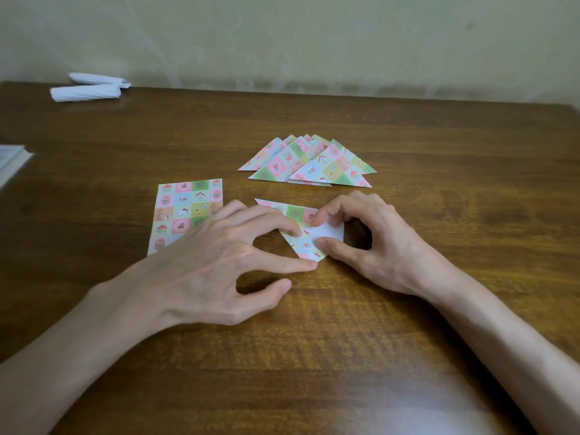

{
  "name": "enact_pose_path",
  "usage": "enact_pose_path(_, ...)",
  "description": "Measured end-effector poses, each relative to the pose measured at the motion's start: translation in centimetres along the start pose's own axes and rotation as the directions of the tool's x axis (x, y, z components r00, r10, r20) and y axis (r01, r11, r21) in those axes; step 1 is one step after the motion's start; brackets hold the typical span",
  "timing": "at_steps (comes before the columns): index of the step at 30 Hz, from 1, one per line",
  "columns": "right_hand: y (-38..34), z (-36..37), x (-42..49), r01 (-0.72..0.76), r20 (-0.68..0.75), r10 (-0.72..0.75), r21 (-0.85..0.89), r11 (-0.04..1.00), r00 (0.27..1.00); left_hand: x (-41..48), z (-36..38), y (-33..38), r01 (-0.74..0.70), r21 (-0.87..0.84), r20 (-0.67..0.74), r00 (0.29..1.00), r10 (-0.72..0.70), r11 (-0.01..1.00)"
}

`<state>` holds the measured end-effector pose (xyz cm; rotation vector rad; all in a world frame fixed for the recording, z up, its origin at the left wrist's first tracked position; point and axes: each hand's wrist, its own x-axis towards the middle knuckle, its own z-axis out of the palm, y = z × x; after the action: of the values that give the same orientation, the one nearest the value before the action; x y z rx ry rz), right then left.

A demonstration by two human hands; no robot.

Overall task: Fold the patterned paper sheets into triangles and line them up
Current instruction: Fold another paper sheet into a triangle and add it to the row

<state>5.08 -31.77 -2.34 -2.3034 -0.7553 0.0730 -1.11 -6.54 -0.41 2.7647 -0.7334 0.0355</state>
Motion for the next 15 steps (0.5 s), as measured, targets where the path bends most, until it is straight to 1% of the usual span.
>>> enact_pose_path(5,0.06,0.26,0.02,-0.004,-0.022,0.003,-0.023,1.000,1.000,0.33,-0.30,-0.28,-0.154,0.099,0.072,0.986,0.147,0.983)
enact_pose_path(8,0.09,0.40,-0.02,-0.005,-0.019,0.004,-0.030,1.000,1.000,0.29,0.07,-0.43,-0.157,0.099,0.071,0.986,0.150,0.983)
enact_pose_path(11,0.13,0.35,-0.02,-0.002,-0.022,0.001,-0.032,0.999,1.000,0.45,0.27,-0.42,-0.186,0.124,0.075,0.981,0.177,0.975)
enact_pose_path(15,0.08,0.34,0.05,-0.012,-0.015,0.012,-0.026,1.000,1.000,0.50,-0.09,-0.52,-0.214,0.114,0.085,0.975,0.205,0.970)
